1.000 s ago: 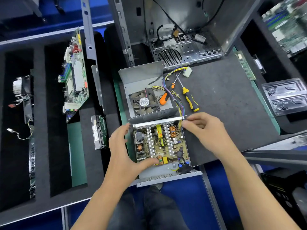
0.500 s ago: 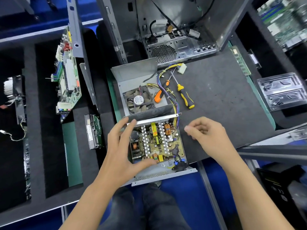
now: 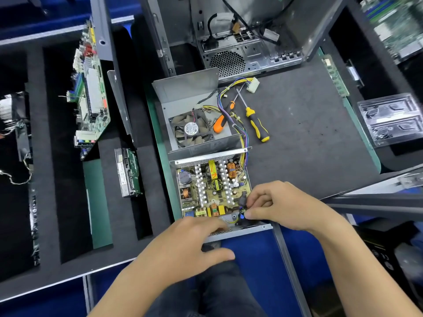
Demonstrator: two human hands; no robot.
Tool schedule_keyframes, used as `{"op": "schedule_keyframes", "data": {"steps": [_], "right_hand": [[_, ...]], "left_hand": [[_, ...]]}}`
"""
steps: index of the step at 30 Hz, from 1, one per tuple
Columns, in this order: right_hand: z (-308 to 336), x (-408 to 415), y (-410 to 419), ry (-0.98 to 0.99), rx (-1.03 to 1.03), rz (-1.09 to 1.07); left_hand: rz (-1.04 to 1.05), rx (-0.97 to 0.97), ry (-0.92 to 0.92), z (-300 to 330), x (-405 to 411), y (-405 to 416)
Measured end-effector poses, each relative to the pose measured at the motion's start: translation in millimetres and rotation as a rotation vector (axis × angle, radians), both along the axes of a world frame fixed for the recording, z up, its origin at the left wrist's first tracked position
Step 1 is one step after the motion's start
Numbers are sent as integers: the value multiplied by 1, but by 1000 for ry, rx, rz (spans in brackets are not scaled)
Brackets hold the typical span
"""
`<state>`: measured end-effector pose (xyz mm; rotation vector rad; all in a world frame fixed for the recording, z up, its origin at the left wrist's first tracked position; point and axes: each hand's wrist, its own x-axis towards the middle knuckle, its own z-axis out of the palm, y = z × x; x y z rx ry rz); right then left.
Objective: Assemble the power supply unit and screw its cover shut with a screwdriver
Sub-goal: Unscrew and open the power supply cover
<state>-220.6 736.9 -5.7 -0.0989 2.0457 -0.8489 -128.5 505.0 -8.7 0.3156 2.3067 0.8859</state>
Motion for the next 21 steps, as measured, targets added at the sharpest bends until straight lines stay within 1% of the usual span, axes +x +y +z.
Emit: {"op": "schedule_keyframes", "data": {"steps": [3, 8, 14, 18, 21], "right_hand": [[0, 2, -2, -21, -10, -1], [3, -1, 0, -74, -41, 5], [5, -8, 2, -140, -61, 40], [4, -12, 2, -153, -59, 69], [0, -12, 2, -145, -45, 48]], "left_hand": [[3, -13, 8, -6, -1, 4], [31, -19, 99, -12, 0, 7], [-18, -25, 76, -12, -1, 6], [-71, -57, 65, -7, -6, 7], [-111, -56, 79, -3, -7, 10]]}}
